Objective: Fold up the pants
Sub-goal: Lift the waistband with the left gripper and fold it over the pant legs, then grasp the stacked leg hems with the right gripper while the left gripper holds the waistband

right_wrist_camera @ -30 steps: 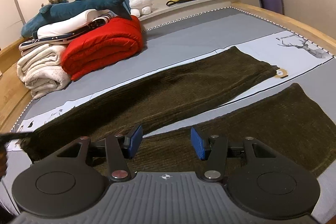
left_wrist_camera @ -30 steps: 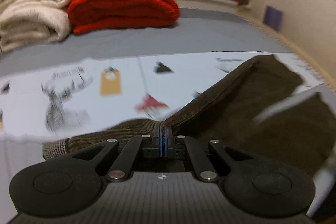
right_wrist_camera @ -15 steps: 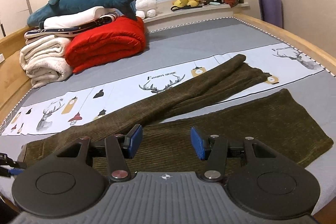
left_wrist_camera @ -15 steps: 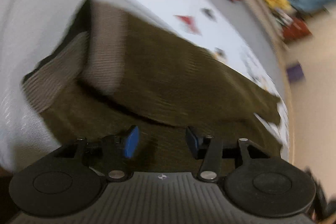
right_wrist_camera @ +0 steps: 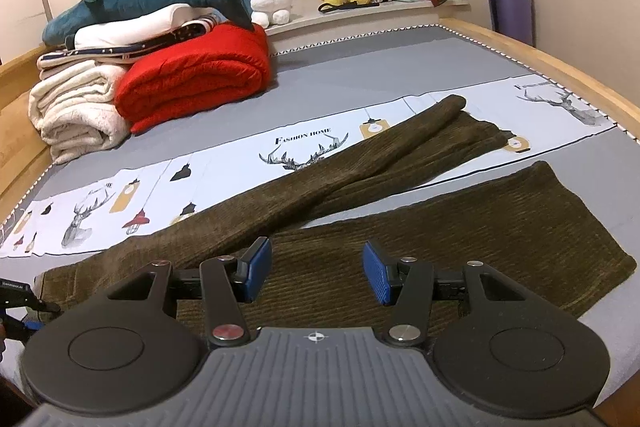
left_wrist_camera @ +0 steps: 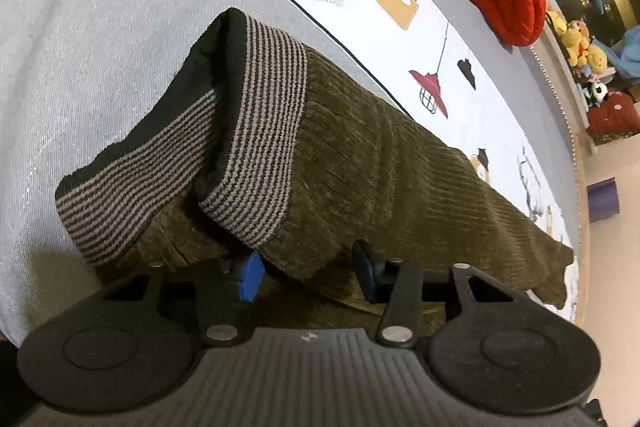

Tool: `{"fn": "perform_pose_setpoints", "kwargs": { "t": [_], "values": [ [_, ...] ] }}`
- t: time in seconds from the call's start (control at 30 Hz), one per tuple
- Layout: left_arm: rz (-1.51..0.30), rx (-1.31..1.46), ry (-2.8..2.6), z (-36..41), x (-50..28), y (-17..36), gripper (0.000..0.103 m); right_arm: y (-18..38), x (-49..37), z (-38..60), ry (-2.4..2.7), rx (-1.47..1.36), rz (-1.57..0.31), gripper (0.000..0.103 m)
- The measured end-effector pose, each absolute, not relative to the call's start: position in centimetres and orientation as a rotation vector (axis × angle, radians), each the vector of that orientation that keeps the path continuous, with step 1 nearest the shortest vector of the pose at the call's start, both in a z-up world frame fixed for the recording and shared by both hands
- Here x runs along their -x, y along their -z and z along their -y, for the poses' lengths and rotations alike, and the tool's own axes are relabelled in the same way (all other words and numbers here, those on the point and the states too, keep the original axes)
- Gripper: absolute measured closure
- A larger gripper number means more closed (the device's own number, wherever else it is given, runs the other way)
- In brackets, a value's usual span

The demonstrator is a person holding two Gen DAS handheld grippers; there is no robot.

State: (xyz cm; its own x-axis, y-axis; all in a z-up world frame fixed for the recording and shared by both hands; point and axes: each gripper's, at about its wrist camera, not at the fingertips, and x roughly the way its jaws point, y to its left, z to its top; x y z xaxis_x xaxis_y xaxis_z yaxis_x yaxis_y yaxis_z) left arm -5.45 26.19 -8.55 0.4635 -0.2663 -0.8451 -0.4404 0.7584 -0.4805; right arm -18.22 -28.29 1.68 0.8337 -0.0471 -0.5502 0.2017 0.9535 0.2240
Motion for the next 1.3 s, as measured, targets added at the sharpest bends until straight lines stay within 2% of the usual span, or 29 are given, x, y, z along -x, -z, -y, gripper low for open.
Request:
{"fn": "perform_pose_setpoints", "kwargs": {
  "t": [0.03,0.1,0.2,0.3,0.37,0.4,0.43,0.6,0.83,0.97,1.03,1.07,1.17,1.3],
  "values": [
    [-1.113,0.721,-0.125,-26.2,5.3,8.6,0.062,-1.6,18.1,28.2,0.133,-0.278,-0.576,0.049],
    [-1.121,0.663,-0.13,-26.0,5.0,8.6,0.079,-1.5,17.7,28.0,0.131,-0.278,-0.583,0.049],
    [-1.096,0.581,-0.109,-25.6,5.3,7.7,0.091,-1.6,17.1,27.5,0.125,-0.282,-0.588,0.049],
    [-1.005,0.504,-0.076,-25.0,6.3,5.3,0.095,-1.7,16.5,27.1,0.121,-0.286,-0.586,0.05],
    [-0.911,0.484,-0.079,-25.3,7.6,3.2,0.097,-2.0,16.2,27.1,0.132,-0.289,-0.563,0.062],
    [-0.879,0.473,-0.082,-25.5,8.1,2.5,0.097,-2.2,16.1,27.4,0.135,-0.3,-0.551,0.077],
    [-0.876,0.468,-0.09,-25.6,8.3,2.4,0.097,-2.4,16.0,27.7,0.136,-0.314,-0.542,0.082],
    [-1.069,0.548,-0.156,-26.3,6.7,6.5,0.097,-3.2,14.0,31.0,0.168,-0.398,-0.529,0.081],
    [-1.044,0.533,-0.179,-25.7,6.1,6.7,0.095,-1.9,8.4,36.8,0.189,-0.506,-0.587,0.079],
    [-1.045,0.534,-0.193,-25.8,6.1,7.1,0.087,1.9,5.0,39.2,0.212,-0.657,-0.635,0.078],
    [-1.044,0.532,-0.194,-25.6,5.9,7.1,0.081,3.7,3.3,39.9,0.231,-0.731,-0.682,0.076],
    [-1.042,0.527,-0.197,-25.6,5.8,7.2,0.074,4.3,2.5,40.2,0.226,-0.763,-0.683,0.076],
    [-1.034,0.526,-0.204,-25.6,5.3,7.2,0.074,5.7,-0.1,40.5,0.235,-0.77,-0.686,0.074],
    [-1.045,0.489,-0.208,-25.2,4.8,7.7,0.074,7.4,-3.1,40.8,0.241,-0.776,-0.695,0.066]
  ]
}}
